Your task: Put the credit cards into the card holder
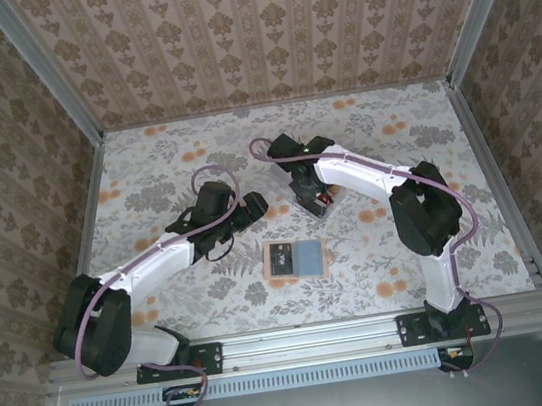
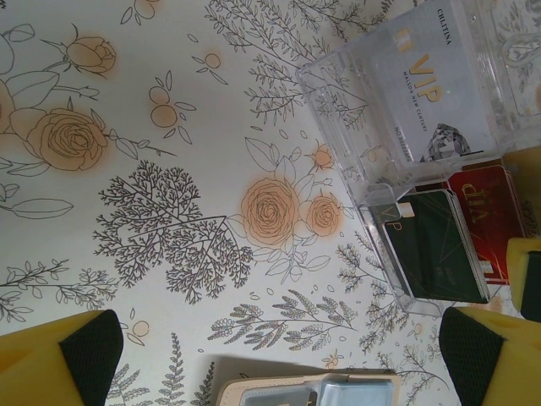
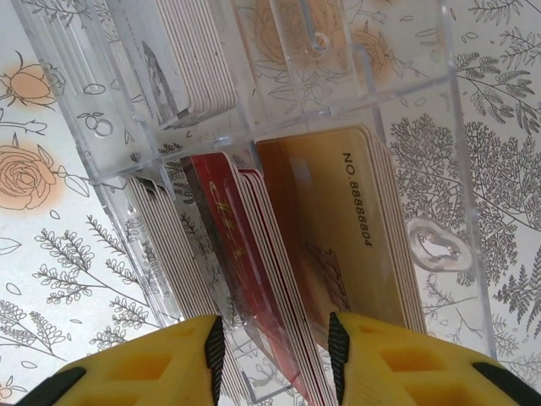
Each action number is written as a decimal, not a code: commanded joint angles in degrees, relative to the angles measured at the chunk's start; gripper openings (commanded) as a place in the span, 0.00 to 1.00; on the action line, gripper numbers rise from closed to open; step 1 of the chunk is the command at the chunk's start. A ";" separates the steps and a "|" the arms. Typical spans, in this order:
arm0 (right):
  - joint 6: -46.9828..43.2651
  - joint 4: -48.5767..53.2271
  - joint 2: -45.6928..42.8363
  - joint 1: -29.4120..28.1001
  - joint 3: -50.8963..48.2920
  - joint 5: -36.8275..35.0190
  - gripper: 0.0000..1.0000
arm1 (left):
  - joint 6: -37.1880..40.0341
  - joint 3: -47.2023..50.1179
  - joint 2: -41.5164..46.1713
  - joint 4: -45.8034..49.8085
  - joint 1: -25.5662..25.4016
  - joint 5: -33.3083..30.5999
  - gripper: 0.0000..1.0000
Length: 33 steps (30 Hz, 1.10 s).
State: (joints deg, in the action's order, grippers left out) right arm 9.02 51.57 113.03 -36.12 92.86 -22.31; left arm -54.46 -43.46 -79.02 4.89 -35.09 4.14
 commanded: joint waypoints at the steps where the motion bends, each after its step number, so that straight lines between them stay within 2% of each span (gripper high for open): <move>1: 0.71 1.18 -2.97 0.13 2.19 -0.04 0.44 | -0.39 0.68 1.02 1.10 0.45 0.43 1.00; 5: 2.75 0.38 -6.35 2.61 2.68 2.84 0.46 | -0.13 0.31 0.87 1.08 0.55 0.88 1.00; 7: 4.16 -0.55 -7.75 5.27 2.31 6.77 0.52 | -0.08 0.18 0.80 1.09 0.64 1.08 1.00; 9: 6.29 -2.29 -8.68 8.88 1.19 12.91 0.60 | -0.04 0.09 0.71 1.09 0.64 1.22 1.00; 12: 9.81 -6.11 -9.41 14.04 -1.61 24.63 0.67 | 0.05 -0.02 0.54 1.10 0.73 1.63 1.00; 17: 15.03 -11.75 -8.72 19.21 -5.66 36.73 0.72 | -0.06 -0.21 0.32 1.33 0.81 2.00 1.00; 21: 16.53 -12.56 -7.57 20.84 -6.94 40.09 0.73 | -0.08 -0.16 0.17 1.36 0.81 2.24 1.00; 33: 16.81 -13.37 -7.56 20.87 -10.33 45.41 0.72 | -0.29 -0.31 -0.60 1.09 0.90 3.08 1.00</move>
State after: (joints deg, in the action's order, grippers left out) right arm 24.49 38.13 104.64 -15.07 84.07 18.90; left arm -54.43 -43.46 -79.05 4.89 -34.72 6.46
